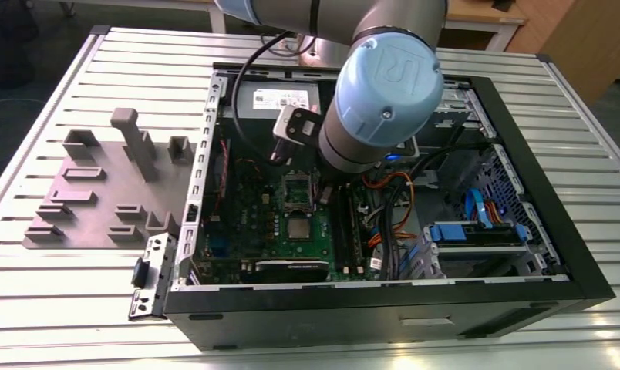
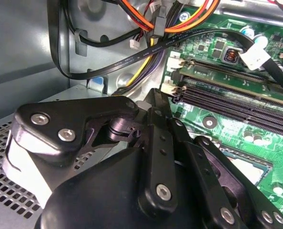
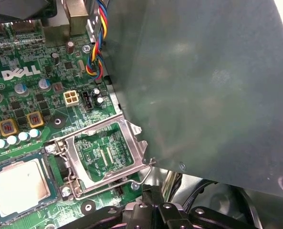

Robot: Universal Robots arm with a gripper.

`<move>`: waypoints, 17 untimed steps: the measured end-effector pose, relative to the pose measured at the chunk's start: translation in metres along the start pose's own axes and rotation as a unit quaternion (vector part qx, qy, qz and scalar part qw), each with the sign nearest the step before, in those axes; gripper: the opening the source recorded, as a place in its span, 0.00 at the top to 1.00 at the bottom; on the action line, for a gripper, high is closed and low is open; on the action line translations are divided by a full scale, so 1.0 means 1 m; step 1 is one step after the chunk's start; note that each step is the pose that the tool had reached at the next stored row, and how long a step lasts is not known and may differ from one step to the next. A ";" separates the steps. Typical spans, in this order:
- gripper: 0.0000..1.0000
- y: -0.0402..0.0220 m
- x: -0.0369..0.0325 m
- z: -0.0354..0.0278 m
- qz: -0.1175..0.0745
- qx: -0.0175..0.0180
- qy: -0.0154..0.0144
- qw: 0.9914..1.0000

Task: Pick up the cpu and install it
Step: 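Close the cpu cover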

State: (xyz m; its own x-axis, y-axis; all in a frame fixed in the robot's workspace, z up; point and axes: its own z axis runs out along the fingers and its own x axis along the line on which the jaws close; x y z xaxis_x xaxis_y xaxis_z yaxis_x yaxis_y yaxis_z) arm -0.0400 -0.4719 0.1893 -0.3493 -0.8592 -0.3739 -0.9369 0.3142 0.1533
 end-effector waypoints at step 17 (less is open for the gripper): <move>0.89 0.0051 0.0002 -0.0034 0.000 0.003 0.008 1.000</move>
State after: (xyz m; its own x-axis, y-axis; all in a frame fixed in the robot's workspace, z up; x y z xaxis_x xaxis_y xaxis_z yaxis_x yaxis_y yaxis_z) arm -0.0448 -0.4718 0.1931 -0.3493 -0.8653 -0.3596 -0.9369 0.3166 0.1482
